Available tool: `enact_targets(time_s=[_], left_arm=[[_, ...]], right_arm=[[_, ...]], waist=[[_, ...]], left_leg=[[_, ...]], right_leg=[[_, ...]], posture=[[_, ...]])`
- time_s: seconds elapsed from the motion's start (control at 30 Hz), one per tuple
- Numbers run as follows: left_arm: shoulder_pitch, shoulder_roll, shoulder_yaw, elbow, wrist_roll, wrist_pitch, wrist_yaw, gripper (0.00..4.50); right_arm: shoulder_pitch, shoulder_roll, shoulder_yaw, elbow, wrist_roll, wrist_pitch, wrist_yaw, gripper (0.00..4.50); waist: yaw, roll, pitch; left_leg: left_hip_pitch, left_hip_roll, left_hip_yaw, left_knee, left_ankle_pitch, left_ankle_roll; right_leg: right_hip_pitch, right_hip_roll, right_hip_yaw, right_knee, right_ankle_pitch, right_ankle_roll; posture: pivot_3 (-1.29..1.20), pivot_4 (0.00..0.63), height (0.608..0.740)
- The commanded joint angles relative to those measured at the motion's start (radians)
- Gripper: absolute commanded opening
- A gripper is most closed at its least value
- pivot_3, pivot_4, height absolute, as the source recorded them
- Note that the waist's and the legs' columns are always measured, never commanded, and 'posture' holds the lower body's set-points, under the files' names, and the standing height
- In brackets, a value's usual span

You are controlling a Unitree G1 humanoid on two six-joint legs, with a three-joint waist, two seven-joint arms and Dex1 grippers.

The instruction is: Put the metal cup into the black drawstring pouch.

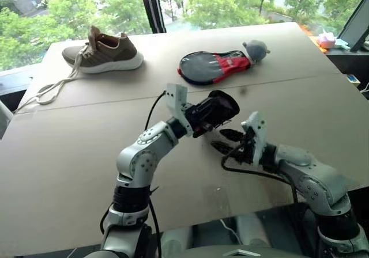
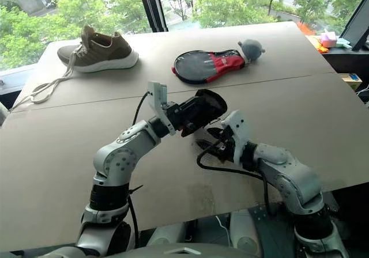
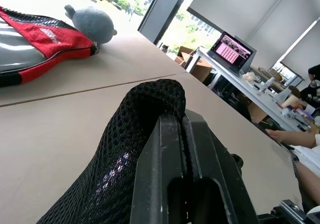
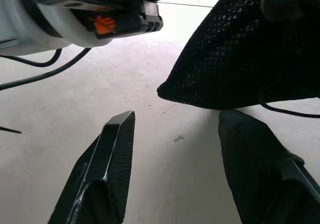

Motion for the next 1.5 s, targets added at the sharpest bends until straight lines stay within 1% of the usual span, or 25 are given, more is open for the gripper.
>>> enact_targets(time_s=[0.03,0.17,0.3,0.5,0.67,0.77,0.87,0.9,0.93,1.0,1.3,1.4,1.5], left_arm=[[-0.018,-0.013,0.02,-0.014,-0.026,0.002,0.003,0.0],[-0.023,-0.047,0.04,-0.007,-0.062,0.024,0.019,0.0],[-0.03,-0.055,0.033,-0.001,-0.061,0.03,0.019,0.0],[-0.046,-0.057,0.035,0.015,-0.063,0.035,0.011,0.0],[-0.048,-0.052,0.033,0.016,-0.065,0.041,0.003,0.0],[-0.049,-0.05,0.033,0.016,-0.065,0.042,0.001,0.0],[-0.046,-0.051,0.034,0.012,-0.064,0.043,0.002,0.0],[-0.045,-0.051,0.034,0.01,-0.064,0.042,0.003,0.0],[-0.045,-0.05,0.034,0.01,-0.064,0.042,0.002,0.0],[-0.044,-0.049,0.034,0.01,-0.063,0.042,0.001,0.0],[-0.044,-0.049,0.034,0.01,-0.061,0.038,0.002,0.0],[-0.046,-0.048,0.036,0.016,-0.061,0.038,0.001,0.0],[-0.053,-0.046,0.037,0.024,-0.06,0.037,-0.003,0.0]], right_arm=[[-0.028,0.062,-0.038,-0.021,0.033,0.01,-0.058,2.66],[-0.036,0.093,-0.038,-0.021,0.022,0.028,-0.108,2.66],[-0.032,0.162,-0.066,-0.002,0.049,0.091,-0.192,2.66],[-0.044,0.346,-0.195,0.017,0.15,0.157,-0.346,2.66],[-0.061,0.388,-0.243,0.026,0.182,0.181,-0.406,2.66],[-0.069,0.394,-0.254,0.04,0.187,0.183,-0.425,2.66],[-0.068,0.389,-0.254,0.045,0.186,0.18,-0.434,1.94],[-0.067,0.386,-0.255,0.045,0.185,0.179,-0.435,1.57],[-0.066,0.381,-0.253,0.046,0.183,0.177,-0.435,1.03],[-0.062,0.373,-0.253,0.044,0.182,0.177,-0.433,0.1],[-0.021,0.324,-0.269,-0.011,0.217,0.205,-0.427,0.1],[0.004,0.29,-0.267,-0.046,0.235,0.219,-0.414,0.1],[0.035,0.231,-0.247,-0.092,0.254,0.231,-0.375,0.1]], waist=[[0.0,0.0,0.0],[0.0,0.0,0.0],[-0.002,0.0,0.0],[-0.004,0.0,0.0],[-0.004,0.0,0.0],[-0.006,0.0,0.0],[-0.006,0.0,0.0],[-0.006,0.0,0.0],[-0.006,0.0,0.0],[-0.006,0.0,0.0],[-0.006,0.0,0.0],[-0.005,0.0,0.0],[-0.006,0.0,0.0]], left_leg=[[0.0,0.0,0.0,0.0,0.0,0.0],[0.0,0.0,0.0,0.0,0.0,0.0],[0.0,0.0,0.0,0.0,0.0,0.0],[0.0,0.0,-0.001,0.0,0.0,0.0],[0.0,0.0,0.0,0.0,0.0,0.0],[0.0,0.0,-0.001,0.0,0.0,0.0],[0.0,0.0,0.0,0.0,0.0,0.0],[0.0,0.0,0.0,0.0,0.0,0.0],[0.0,0.0,0.0,-0.001,0.0,0.0],[0.0,0.0,0.0,-0.001,0.0,0.0],[0.0,0.0,0.0,-0.001,0.0,0.0],[0.0,0.0,0.0,-0.001,0.0,0.001],[0.0,0.0,0.0,-0.001,-0.001,0.003]], right_leg=[[0.0,0.0,0.0,0.0,0.0,0.0],[0.0,0.0,0.0,0.0,0.0,0.0],[0.0,0.0,0.0,0.0,0.0,0.0],[0.0,0.001,0.0,0.001,0.0,0.0],[0.0,0.001,0.0,0.001,0.0,0.0],[0.0,0.001,0.0,0.001,0.0,0.0],[0.0,0.001,0.0,0.001,0.0,0.0],[0.0,0.001,0.0,0.001,0.0,0.0],[0.0,0.001,0.0,0.001,0.0,0.0],[0.0,0.001,0.0,0.001,0.0,0.0],[0.0,0.001,0.0,0.001,0.0,0.0],[0.0,0.001,0.0,0.001,0.0,0.0],[0.0,0.001,0.0,0.001,0.0,0.0]], posture=[[0.0,0.15,0.74],[0.0,0.15,0.74],[0.0,0.15,0.74],[0.0,0.15,0.74],[0.0,0.15,0.74],[0.0,0.15,0.74],[0.0,0.15,0.74],[0.0,0.15,0.74],[0.0,0.15,0.74],[0.0,0.15,0.74],[0.0,0.15,0.74],[0.0,0.15,0.74],[0.0,0.15,0.74]])
